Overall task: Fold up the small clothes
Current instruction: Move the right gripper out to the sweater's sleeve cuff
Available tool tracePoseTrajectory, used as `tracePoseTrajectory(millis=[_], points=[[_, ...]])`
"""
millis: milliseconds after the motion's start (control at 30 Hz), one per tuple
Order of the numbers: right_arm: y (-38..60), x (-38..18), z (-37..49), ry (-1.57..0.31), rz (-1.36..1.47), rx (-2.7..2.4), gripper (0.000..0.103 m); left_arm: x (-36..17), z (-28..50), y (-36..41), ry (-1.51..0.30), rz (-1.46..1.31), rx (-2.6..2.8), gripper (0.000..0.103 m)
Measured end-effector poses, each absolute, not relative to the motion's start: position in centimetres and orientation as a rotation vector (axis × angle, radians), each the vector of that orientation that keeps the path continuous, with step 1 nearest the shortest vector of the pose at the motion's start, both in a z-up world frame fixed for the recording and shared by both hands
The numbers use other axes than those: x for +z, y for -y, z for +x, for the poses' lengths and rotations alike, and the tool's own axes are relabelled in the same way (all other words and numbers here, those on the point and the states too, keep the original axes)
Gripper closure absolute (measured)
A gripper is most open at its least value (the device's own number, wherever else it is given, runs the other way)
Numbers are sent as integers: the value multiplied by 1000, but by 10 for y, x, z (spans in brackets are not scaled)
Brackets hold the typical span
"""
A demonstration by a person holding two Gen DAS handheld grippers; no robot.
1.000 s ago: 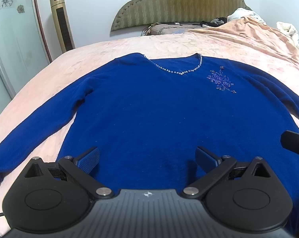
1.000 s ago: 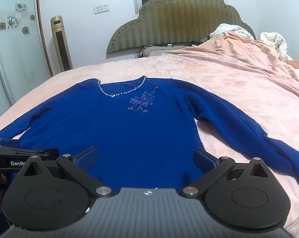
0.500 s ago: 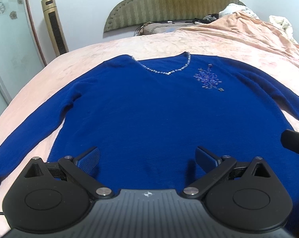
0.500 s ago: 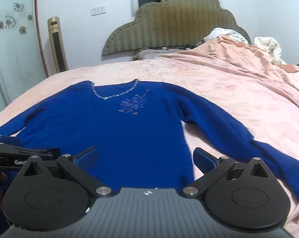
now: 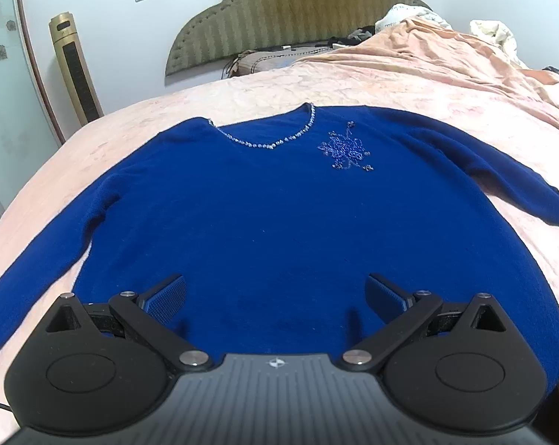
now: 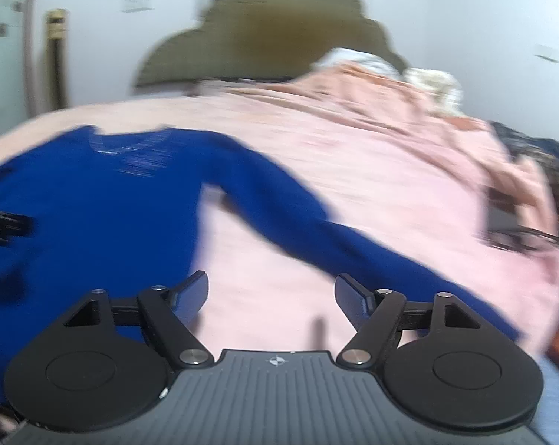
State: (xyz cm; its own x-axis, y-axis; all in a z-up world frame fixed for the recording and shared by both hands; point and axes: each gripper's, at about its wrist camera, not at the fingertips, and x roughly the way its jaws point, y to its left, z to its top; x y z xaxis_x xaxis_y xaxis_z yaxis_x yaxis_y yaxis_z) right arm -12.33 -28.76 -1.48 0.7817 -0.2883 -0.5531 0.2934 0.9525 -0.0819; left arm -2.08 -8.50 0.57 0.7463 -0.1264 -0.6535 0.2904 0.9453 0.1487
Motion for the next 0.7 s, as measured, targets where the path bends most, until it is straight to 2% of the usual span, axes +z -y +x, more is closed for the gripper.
tracePoseTrajectory(millis=[133, 267, 300, 333, 367, 400, 467, 700], points=[[327, -27, -141, -632, -3, -454, 29, 3, -20, 89, -706, 259, -246, 0], [344, -45, -142, -680, -25, -502, 44, 4, -24, 94, -684, 287, -247, 0], [348, -48, -142, -680, -21, -516, 45, 4, -24, 94, -682, 291, -246, 0], [351, -49, -147, -671, -13, -520, 52, 4, -24, 95, -684, 292, -245, 0], [355, -50, -147, -664, 4, -520, 67, 3, -23, 95, -689, 292, -244, 0], [359, -49, -147, -661, 17, -519, 73, 2, -22, 95, -696, 292, -245, 0], [366, -46, -147, -651, 33, -534, 99, 1, -20, 95, -702, 294, -246, 0], [408, 11, -164, -444, 331, -424, 99, -1, -14, 93, -717, 285, -235, 0]])
